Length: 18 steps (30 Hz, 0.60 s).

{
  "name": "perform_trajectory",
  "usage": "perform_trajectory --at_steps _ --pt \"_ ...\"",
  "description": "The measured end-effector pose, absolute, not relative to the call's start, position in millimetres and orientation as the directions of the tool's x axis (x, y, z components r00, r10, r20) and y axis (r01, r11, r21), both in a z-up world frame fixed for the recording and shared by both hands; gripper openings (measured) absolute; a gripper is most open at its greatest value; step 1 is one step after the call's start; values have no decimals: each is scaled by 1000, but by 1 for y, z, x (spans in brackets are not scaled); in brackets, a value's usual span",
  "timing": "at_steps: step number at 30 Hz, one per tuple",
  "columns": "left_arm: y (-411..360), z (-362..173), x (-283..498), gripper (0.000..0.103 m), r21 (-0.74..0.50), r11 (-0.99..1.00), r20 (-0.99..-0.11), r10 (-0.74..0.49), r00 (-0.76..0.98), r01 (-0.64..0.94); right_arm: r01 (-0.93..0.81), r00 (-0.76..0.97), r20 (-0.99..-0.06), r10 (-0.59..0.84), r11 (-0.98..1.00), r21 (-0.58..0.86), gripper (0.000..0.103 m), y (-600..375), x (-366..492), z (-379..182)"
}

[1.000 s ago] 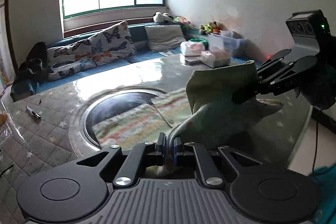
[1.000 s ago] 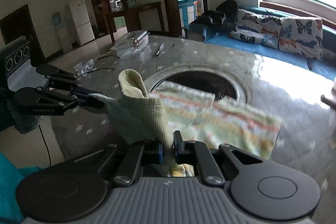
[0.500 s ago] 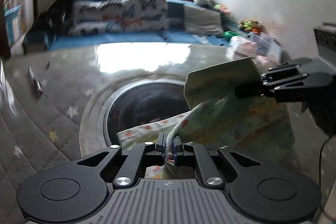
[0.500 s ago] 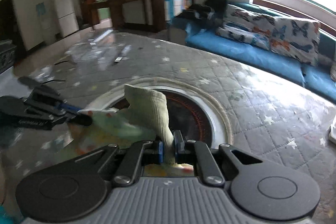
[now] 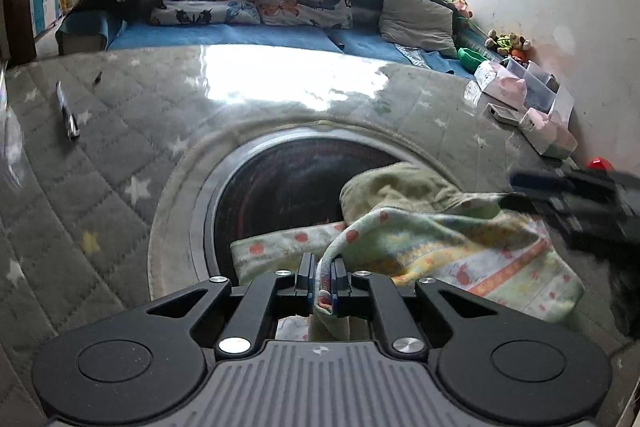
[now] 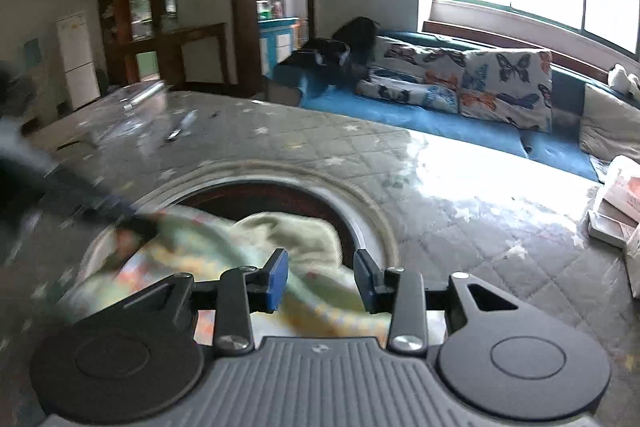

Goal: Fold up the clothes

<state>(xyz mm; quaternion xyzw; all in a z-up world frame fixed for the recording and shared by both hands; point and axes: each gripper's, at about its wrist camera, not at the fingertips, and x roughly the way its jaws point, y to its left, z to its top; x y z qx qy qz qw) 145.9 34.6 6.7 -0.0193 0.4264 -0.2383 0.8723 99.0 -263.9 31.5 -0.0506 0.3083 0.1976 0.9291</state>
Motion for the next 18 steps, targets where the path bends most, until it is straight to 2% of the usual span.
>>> perform_trajectory --at_steps 3,9,14,18 --pt "32 8 162 11 -249 893 -781 -413 468 374 -396 707 -624 332 917 39 36 -266 82 21" --pt "33 2 174 14 -171 921 -810 -333 483 349 -322 676 -678 289 943 81 36 -282 77 -4" --pt "34 4 173 16 -104 945 -800 -265 539 310 -319 698 -648 304 943 99 36 -287 79 9" --pt "30 19 167 16 -105 945 -760 -277 588 309 -330 708 -628 323 938 109 36 -284 92 16"
